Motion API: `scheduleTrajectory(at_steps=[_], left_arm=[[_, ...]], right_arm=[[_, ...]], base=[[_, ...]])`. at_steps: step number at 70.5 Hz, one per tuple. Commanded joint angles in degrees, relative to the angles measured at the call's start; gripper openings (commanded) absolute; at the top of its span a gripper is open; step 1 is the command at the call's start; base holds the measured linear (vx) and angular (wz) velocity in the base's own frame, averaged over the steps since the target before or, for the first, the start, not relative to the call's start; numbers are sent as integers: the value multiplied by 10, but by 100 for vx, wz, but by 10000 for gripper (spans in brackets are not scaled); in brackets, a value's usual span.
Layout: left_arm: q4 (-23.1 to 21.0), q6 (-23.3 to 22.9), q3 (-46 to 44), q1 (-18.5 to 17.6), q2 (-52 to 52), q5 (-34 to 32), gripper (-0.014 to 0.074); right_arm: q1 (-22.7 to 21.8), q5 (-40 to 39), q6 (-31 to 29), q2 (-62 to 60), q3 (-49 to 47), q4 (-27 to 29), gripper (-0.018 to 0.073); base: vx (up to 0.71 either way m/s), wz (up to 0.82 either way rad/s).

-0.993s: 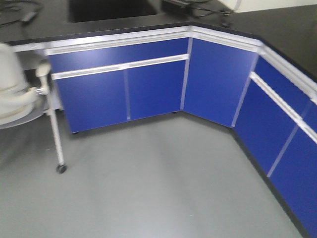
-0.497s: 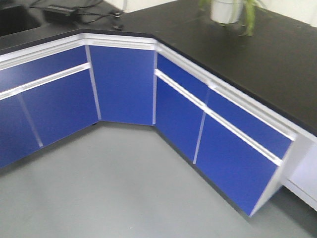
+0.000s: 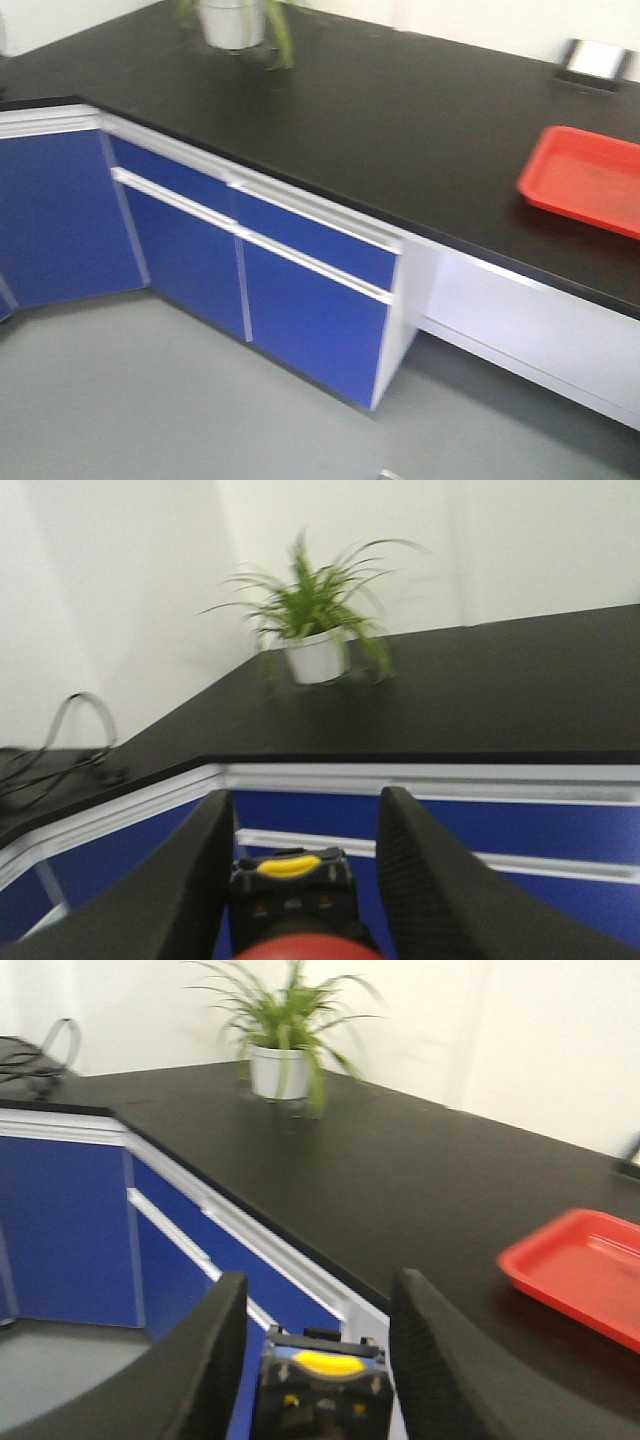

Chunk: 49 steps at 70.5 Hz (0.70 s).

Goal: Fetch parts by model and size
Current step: 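Drive the base to the bench with the red tray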

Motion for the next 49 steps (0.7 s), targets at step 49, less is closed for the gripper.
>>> scheduleTrajectory(at_steps=[49], left_arm=[[6, -1, -14, -1, 11, -44, -6]], right_arm=[[-2, -46, -4, 7, -16, 0, -5]], base=[[0, -68]])
